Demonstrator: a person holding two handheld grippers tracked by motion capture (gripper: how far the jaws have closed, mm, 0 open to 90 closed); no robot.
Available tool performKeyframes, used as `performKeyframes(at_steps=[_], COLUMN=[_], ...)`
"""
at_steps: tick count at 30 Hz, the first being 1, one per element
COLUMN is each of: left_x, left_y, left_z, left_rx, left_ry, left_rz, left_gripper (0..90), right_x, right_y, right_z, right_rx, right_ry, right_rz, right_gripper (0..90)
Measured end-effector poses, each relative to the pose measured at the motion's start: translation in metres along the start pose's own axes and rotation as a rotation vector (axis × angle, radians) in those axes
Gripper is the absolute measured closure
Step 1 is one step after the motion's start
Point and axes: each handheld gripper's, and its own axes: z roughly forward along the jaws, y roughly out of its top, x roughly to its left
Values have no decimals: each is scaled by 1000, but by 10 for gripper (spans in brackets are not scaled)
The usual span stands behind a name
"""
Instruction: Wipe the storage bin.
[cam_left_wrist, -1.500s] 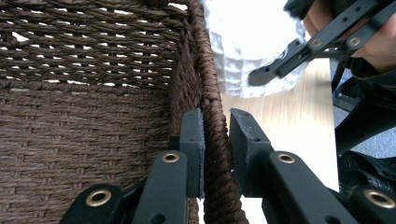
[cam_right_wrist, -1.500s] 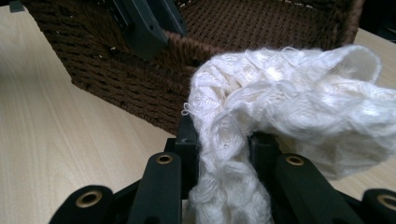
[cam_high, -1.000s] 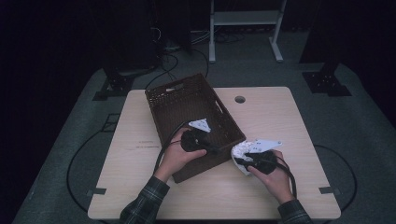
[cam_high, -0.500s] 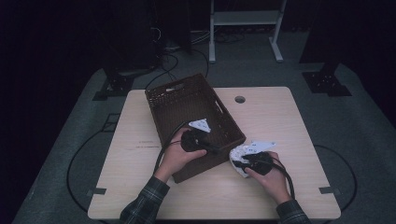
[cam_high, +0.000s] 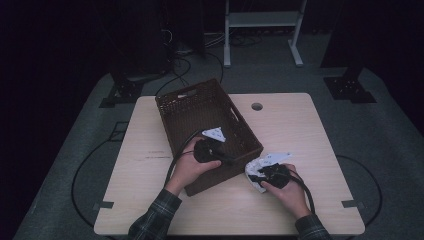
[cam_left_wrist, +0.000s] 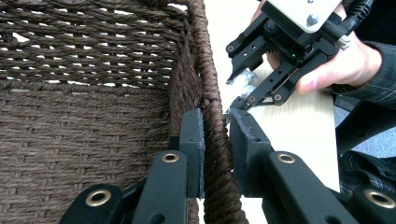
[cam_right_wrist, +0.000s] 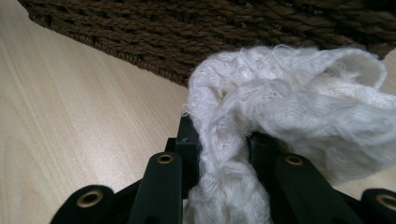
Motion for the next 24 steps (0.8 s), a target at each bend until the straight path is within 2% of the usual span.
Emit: performKeyframes(at_steps=[9,24], left_x=[0,0], left_y=[0,0], left_z=[0,0], left_rx=[1,1], left_ry=[-1,-2], left_rz=[0,-4], left_gripper=[750,750], right_x=[6,17], right_y=[2,14], right_z=[-8,-46], right_rx=[-36,-187], right_ry=[-7,-2], right_rz=[-8,-24], right_gripper=[714,716])
